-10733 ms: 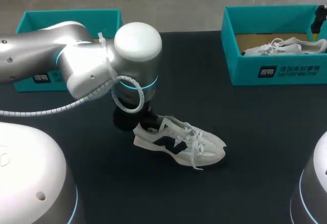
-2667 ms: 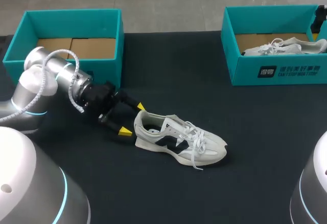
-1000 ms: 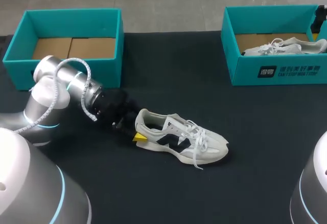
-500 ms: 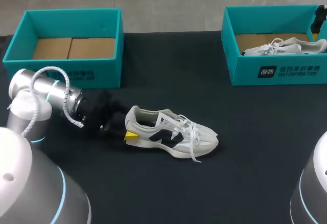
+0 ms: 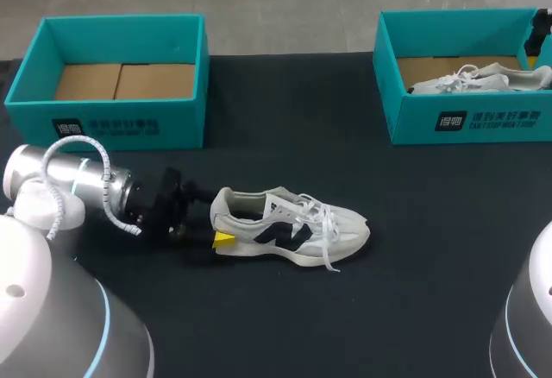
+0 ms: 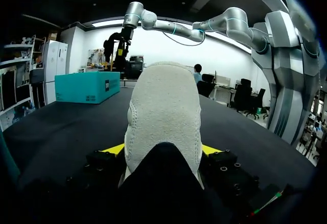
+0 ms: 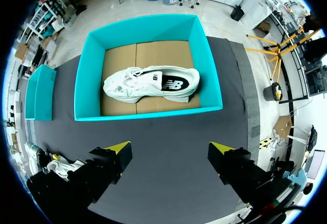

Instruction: Take the shoe out of the shoebox, open the shoe tongue, remove and reinsert the insole, then place the shoe into the shoebox

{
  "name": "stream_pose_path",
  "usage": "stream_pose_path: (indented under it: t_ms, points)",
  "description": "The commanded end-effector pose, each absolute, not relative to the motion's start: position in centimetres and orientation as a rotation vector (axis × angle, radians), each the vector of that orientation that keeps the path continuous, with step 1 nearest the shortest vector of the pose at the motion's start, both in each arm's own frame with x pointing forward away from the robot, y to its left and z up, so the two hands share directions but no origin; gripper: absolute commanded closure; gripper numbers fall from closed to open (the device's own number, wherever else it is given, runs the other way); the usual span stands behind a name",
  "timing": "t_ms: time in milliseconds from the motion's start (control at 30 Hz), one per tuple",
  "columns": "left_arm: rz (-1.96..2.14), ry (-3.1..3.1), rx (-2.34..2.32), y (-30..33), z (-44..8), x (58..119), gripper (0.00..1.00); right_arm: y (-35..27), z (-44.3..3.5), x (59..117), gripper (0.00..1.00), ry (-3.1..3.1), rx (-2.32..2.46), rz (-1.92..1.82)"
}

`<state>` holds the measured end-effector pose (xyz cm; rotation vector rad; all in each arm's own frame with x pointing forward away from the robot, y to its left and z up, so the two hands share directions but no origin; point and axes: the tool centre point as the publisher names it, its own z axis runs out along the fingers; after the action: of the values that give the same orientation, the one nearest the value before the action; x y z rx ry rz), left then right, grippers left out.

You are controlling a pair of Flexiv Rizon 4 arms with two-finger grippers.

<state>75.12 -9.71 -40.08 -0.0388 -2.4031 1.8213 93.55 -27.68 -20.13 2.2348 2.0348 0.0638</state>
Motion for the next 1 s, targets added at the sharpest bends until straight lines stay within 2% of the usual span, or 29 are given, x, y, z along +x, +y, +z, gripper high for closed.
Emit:
stream_pose_path:
  t_ms: [33,267,1000]
  points:
    - [1.829,-2.425,0.016,-9.5,-40.4,74.7,1.00,-27.7,-20.1,93.6,0.00,2.035,2.236,0.065]
    - [1.811,-2.400,0.072,-9.4,-41.9,74.3,1.00,-27.7,-20.1,93.6,0.00,2.035,2.236,0.065]
    - [1.811,-2.399,0.075,-9.4,-42.0,74.3,1.00,-27.5,-20.0,93.6,0.00,2.009,2.228,0.043]
